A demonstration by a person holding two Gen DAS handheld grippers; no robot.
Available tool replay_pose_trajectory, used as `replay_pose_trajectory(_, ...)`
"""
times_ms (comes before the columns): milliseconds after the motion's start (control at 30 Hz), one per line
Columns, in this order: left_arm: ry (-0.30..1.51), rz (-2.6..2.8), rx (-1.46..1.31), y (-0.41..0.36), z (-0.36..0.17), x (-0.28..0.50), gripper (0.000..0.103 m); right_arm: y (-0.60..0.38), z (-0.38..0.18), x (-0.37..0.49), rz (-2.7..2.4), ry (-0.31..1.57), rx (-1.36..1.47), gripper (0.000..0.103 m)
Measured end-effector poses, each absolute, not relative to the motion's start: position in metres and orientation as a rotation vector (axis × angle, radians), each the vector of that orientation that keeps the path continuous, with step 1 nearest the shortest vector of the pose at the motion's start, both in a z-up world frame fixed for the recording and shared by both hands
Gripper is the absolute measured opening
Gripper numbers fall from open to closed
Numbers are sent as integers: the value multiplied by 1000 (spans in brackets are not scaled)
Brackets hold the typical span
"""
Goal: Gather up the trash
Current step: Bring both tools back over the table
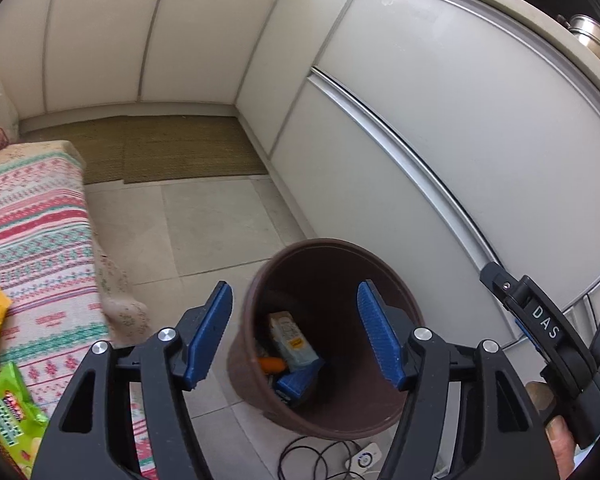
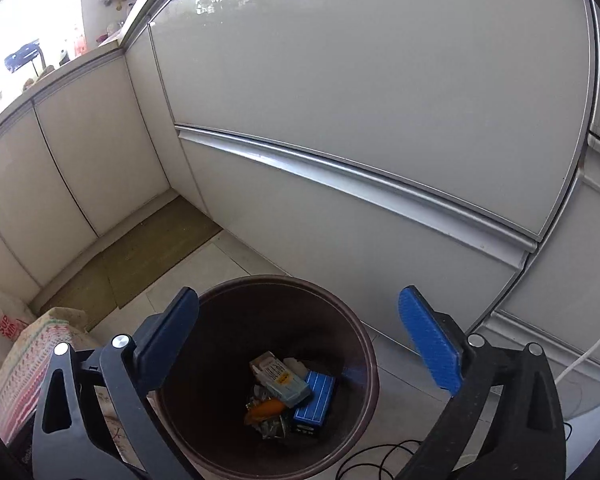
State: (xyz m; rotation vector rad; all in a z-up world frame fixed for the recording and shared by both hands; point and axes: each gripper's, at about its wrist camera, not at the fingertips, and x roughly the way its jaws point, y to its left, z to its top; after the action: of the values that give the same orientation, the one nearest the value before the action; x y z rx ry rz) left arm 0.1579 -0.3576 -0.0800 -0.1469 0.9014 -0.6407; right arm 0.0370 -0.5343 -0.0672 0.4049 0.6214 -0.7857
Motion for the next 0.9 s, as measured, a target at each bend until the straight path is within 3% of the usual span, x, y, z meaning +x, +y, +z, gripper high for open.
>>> replay_pose_trajectory(133, 884, -583, -135, -336, -72, 160, 67, -515, -68, 42, -754, 638, 368, 96)
replay_pose_trajectory(367, 859, -457, -134, -280, -61, 159, 82, -459, -60, 60, -642, 653, 250, 96)
replay_pose_trajectory(900, 820, -252, -111, -127, -56, 144, 86, -335, -52, 100, -375, 690, 130, 96)
